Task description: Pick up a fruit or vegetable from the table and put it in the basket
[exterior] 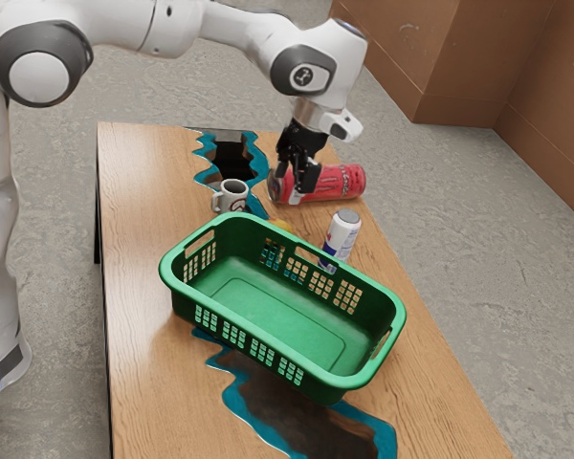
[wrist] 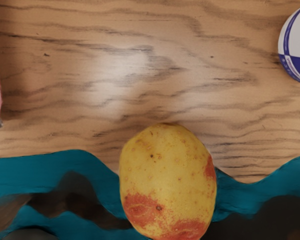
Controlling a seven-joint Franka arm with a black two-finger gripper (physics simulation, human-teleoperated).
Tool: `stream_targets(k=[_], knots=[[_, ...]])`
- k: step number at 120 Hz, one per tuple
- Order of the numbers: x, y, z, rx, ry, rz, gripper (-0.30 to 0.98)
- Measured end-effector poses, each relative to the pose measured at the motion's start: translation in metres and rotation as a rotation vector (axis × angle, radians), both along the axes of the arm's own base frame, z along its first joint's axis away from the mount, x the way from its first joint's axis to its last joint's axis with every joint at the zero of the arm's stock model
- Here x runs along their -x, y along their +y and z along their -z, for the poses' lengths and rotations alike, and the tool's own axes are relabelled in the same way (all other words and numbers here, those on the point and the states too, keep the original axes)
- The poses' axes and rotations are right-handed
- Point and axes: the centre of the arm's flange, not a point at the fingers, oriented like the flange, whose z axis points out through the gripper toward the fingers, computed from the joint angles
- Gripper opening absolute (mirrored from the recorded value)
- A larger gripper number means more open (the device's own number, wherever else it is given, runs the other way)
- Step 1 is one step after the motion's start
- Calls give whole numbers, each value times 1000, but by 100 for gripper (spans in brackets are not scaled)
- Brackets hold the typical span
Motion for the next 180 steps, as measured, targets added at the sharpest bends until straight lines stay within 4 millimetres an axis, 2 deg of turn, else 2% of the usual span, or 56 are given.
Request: stream_targets(k=[12,40,55,91,124,142,166,180], knots=[[-1,-3,14,-1,-3,5,69],[3,-27,51,1,12,46,69],[2,-28,56,-1,-4,48,69],[5,-14,77,-3,-6,21,69],[9,-21,99,-4,-1,31,69],[9,-21,101,-6,-10,30,68],[11,-18,107,-5,-7,14,41],[13,-18,111,-10,-4,3,36]])
